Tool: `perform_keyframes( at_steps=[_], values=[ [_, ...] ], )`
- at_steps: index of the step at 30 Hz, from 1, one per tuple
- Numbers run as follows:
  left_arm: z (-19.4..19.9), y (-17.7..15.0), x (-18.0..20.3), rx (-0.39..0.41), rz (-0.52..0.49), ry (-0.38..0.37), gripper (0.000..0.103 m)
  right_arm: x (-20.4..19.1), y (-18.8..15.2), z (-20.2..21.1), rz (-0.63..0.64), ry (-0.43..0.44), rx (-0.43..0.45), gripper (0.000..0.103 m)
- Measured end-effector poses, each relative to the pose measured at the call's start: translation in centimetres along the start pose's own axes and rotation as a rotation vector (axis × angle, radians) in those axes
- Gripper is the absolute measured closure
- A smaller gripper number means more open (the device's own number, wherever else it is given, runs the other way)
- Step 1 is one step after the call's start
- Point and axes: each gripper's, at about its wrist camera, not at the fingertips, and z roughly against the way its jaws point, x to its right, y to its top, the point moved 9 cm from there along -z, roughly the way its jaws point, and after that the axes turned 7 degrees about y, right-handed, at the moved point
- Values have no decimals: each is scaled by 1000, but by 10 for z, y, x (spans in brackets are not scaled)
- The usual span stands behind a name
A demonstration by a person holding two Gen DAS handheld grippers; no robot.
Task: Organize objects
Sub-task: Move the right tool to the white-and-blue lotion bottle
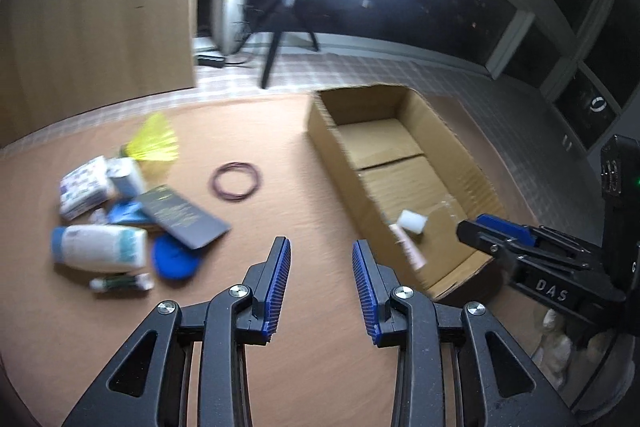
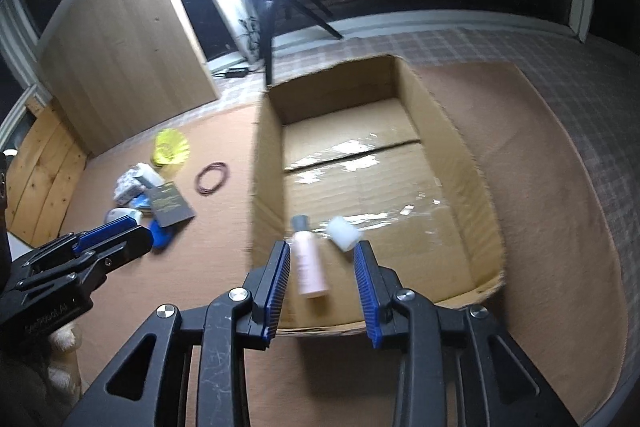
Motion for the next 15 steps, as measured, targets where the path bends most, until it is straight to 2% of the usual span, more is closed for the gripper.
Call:
perform_keyframes(
  at_steps=[9, 15],
  values=[
    [47, -25, -112, 27, 64, 55, 64, -94, -4, -19, 45, 69, -15, 73],
    [75, -51, -200, 38, 127, 116, 64, -169, -3, -57, 99, 159, -82, 73]
  ],
)
